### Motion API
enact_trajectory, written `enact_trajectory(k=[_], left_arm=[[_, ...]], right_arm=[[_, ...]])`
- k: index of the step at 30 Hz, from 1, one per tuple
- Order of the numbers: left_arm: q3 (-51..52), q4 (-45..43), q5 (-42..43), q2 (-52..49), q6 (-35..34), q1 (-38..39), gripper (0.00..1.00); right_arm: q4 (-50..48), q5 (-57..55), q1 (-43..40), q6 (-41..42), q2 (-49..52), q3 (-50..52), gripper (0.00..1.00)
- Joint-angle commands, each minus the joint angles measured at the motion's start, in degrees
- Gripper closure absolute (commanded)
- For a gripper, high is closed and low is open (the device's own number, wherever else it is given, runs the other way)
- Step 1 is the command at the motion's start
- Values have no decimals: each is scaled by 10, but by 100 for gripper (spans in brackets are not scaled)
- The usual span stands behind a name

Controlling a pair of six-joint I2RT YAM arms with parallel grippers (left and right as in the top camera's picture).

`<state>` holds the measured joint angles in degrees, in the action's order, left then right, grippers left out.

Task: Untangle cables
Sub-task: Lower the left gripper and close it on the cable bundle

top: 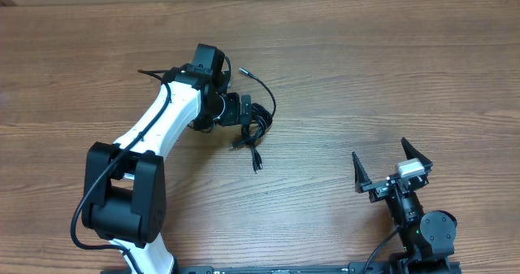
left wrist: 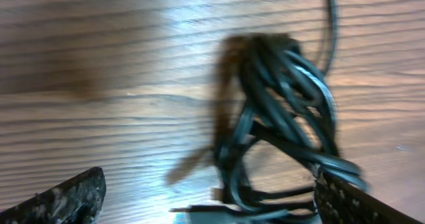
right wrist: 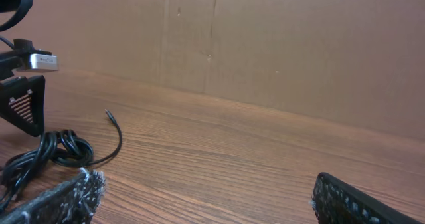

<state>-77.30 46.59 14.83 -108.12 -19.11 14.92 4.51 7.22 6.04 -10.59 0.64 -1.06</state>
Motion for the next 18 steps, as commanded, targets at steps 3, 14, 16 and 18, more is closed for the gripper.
enact_trajectory(k=[3, 14, 16, 18], left_arm=[[-12, -19, 71, -5, -67, -31, 0], [-12, -55, 49, -5, -83, -43, 0], [-12, -56, 40, -5, -84, -41, 0], [-12, -61, 31, -5, -85, -36, 1]], right_arm=[[-3, 0, 4, -3, -5, 6, 0], [-3, 0, 4, -3, -5, 6, 0], [-3, 0, 4, -3, -5, 6, 0], [-3, 0, 4, -3, -5, 6, 0]])
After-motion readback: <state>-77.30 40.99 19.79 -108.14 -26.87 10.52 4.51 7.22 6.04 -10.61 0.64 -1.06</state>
